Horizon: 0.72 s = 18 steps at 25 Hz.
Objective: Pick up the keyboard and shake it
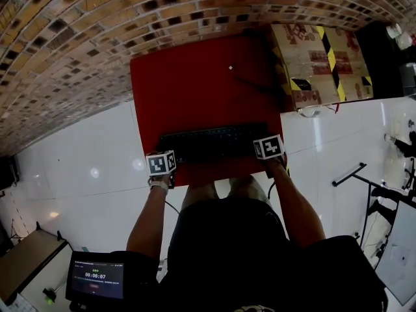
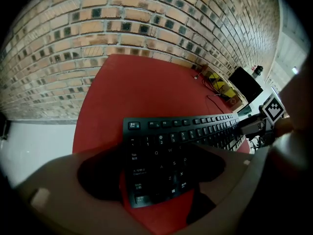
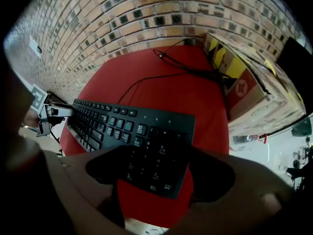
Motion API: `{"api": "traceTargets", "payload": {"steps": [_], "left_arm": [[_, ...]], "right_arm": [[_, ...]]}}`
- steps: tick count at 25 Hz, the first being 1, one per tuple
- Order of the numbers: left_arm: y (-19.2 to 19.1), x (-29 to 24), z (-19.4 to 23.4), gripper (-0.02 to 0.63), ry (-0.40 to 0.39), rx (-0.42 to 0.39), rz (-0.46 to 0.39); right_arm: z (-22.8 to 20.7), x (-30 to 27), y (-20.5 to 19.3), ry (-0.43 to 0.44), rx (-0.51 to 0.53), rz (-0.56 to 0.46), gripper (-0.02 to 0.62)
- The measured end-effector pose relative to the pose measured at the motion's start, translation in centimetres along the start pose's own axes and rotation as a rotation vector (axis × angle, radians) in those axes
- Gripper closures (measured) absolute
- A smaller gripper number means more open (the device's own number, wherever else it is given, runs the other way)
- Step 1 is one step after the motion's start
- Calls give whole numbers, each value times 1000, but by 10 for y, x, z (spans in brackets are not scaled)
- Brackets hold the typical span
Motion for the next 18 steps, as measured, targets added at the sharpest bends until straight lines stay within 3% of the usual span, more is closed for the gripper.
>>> {"api": "traceTargets", "payload": {"steps": [6,18], "left_arm": [[4,13,-4,189,34,12,-67],[63,67,-25,197,105,-24,-336]], "right_arm": [[-3,15,6,-36,9,-100,239],[-4,80,50,-119,12,-401,261]]}}
Point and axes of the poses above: the fingertips, and each gripper's own axes: x backward along the fingers, z to its left, y out of its top, the point moved 2 cm from there along x, backward along the fingers, and after that the axes turned 6 degrees about y, right-handed, at the moved point
